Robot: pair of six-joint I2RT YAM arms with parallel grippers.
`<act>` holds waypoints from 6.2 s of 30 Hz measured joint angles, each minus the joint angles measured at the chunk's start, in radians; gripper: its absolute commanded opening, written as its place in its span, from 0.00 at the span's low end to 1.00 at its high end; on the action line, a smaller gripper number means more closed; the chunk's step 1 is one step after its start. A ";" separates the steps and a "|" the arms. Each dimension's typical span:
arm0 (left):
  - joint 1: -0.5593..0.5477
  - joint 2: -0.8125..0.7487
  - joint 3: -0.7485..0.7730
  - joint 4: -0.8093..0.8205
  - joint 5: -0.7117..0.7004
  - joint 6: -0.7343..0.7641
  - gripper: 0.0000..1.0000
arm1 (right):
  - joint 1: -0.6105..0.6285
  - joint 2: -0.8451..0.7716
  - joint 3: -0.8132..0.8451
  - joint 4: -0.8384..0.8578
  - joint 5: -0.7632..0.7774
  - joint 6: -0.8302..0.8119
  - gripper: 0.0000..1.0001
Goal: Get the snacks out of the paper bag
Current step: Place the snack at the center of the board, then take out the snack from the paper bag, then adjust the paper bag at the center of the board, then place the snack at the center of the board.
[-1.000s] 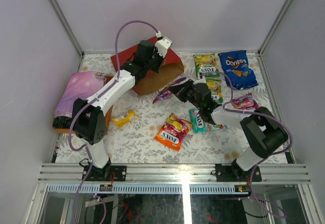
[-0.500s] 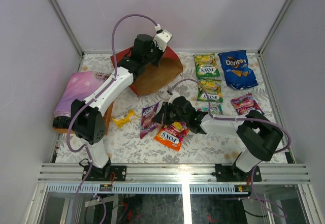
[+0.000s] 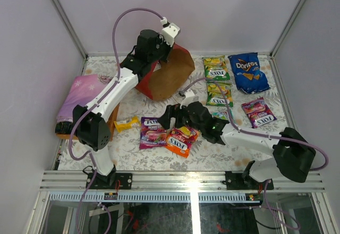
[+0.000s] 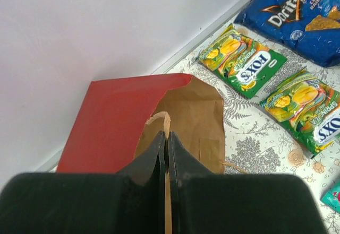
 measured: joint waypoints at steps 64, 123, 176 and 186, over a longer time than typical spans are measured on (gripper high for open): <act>-0.106 0.008 0.023 -0.077 -0.060 0.016 0.00 | -0.346 1.286 1.375 -0.109 0.151 0.721 0.00; 0.589 0.225 0.273 -0.186 -0.252 -0.629 0.41 | -0.351 0.563 1.245 -0.871 0.229 -0.579 0.00; 0.606 -0.332 -0.158 -0.135 -0.144 -0.624 1.00 | -0.068 0.505 0.859 -0.713 0.523 -0.729 0.99; 0.609 -0.338 -0.180 -0.118 -0.103 -0.624 1.00 | -0.461 0.032 0.462 -0.338 0.069 -0.439 0.69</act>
